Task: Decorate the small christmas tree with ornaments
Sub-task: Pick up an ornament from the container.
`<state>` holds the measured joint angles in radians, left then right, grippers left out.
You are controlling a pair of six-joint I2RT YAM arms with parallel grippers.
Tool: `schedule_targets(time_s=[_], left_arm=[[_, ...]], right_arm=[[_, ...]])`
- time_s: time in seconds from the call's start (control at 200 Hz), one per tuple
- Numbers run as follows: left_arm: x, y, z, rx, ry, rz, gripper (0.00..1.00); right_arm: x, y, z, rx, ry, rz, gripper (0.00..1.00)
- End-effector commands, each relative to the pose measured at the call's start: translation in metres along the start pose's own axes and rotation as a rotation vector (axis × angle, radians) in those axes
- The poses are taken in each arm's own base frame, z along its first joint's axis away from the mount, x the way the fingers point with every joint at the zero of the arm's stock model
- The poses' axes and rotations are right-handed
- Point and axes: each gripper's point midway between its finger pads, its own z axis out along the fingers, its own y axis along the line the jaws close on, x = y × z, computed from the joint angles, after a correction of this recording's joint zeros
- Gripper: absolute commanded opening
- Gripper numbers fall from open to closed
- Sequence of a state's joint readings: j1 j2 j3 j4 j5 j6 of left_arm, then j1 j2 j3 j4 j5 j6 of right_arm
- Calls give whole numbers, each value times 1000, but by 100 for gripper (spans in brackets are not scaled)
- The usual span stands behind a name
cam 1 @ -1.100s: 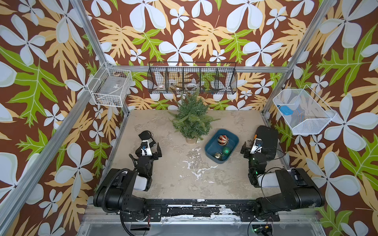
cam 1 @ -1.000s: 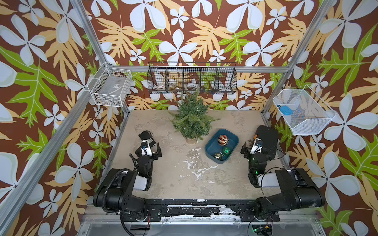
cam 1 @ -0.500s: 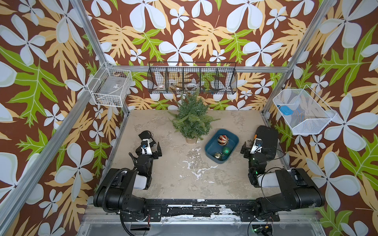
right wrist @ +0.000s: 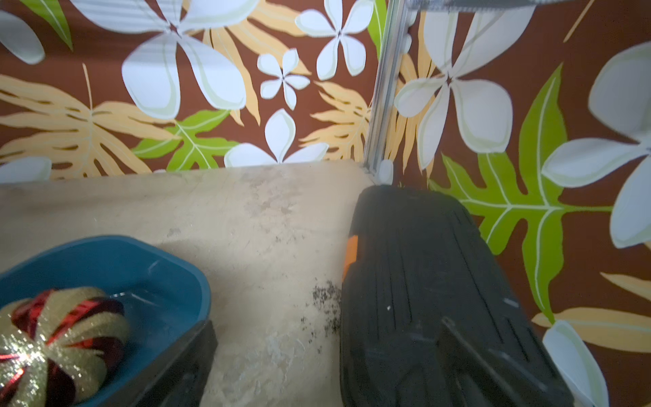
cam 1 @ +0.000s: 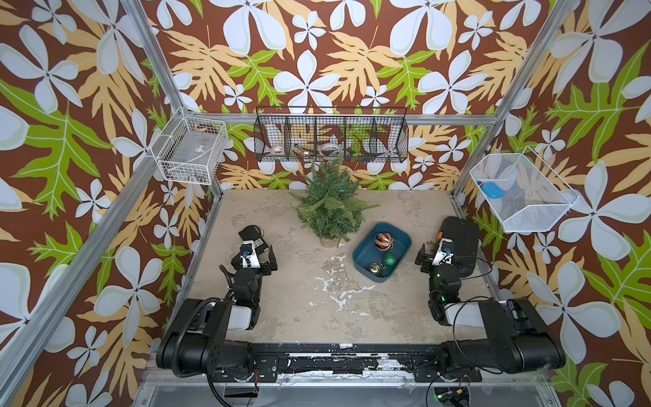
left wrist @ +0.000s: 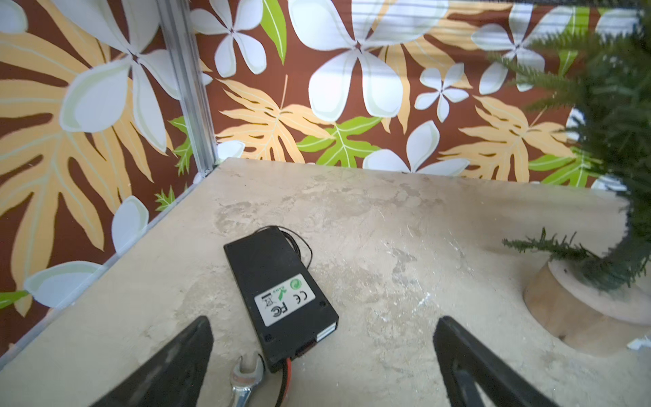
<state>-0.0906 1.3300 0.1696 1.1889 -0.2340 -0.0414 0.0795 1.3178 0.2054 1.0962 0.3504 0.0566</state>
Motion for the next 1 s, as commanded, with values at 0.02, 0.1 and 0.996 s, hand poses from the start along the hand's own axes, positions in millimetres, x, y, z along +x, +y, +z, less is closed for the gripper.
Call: schedule_targets(time_s=[0.02,0.1,0.996], left_arm=[[-11,11,10,-86,50,-24,100],[-22,17,12,-135,59,-65,100],[3,-96,-46,471,605,-688,90]], right_arm=[[-15,-4,-2,15,40,12,100],[-33,-3,-8,-2,38,38,100],[12,124,11,-449,754,249,89]])
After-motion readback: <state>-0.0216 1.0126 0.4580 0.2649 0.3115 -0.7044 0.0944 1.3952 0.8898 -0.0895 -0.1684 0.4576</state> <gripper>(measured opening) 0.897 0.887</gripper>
